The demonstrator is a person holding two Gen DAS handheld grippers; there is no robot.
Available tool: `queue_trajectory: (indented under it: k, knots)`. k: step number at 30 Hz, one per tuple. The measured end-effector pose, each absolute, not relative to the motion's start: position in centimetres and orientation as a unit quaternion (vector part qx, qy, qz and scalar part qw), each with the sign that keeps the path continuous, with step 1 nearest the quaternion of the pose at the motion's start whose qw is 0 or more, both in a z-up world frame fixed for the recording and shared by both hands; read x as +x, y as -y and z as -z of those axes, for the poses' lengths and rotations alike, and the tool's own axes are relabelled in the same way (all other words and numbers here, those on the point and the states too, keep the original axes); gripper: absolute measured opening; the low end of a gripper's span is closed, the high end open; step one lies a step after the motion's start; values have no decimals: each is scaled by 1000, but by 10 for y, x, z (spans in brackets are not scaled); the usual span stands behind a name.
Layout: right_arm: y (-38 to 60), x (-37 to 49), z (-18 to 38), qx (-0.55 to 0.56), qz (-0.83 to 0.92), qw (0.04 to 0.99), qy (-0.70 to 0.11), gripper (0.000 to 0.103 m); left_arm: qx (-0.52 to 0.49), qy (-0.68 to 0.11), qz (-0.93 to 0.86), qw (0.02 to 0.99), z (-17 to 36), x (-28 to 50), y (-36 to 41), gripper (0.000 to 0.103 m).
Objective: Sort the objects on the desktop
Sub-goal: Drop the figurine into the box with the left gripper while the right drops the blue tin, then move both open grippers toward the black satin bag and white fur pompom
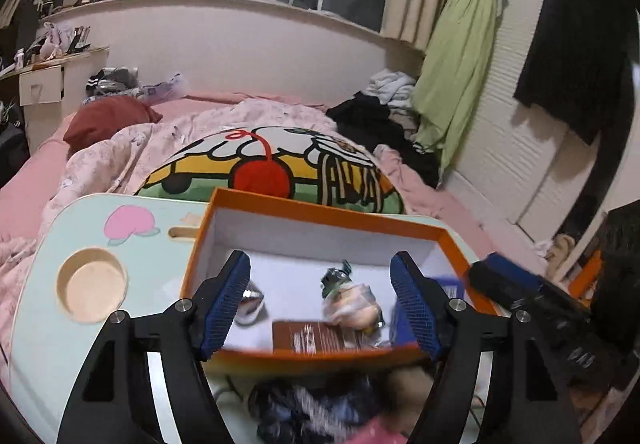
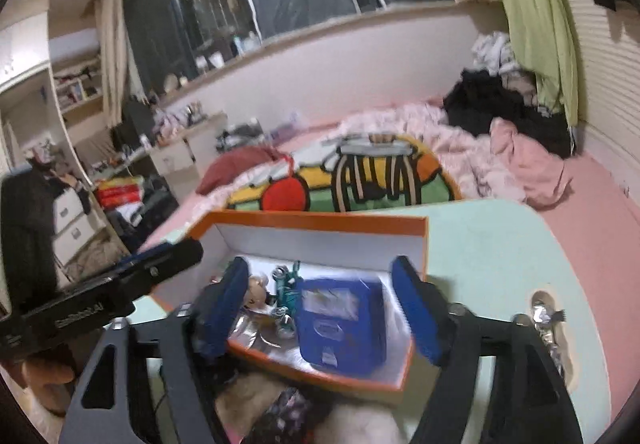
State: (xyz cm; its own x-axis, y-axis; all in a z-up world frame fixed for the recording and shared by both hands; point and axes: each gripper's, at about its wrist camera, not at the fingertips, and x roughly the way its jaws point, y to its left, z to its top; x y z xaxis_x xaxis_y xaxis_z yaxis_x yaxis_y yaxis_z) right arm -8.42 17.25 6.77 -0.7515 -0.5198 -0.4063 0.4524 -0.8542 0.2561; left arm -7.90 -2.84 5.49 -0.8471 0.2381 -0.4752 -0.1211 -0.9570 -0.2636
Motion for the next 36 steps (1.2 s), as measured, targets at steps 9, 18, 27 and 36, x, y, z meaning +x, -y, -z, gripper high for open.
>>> queue_trajectory:
  k: [9, 18, 27, 36]
  knots:
    - [-192, -10, -37, 289, 928, 233, 22, 87, -298, 40, -947, 110, -42, 6, 20, 81]
    - [-175, -4, 22, 347, 921, 163, -64, 99, -373, -37, -926, 52, 12, 9, -6, 91]
    - [-188, -11, 29, 353, 919, 168, -47, 102, -372, -41, -926, 56, 9, 23, -8, 92]
    - [-192, -14, 31, 353, 919, 169, -47, 102, -370, -25, -927, 61, 8, 28, -9, 93]
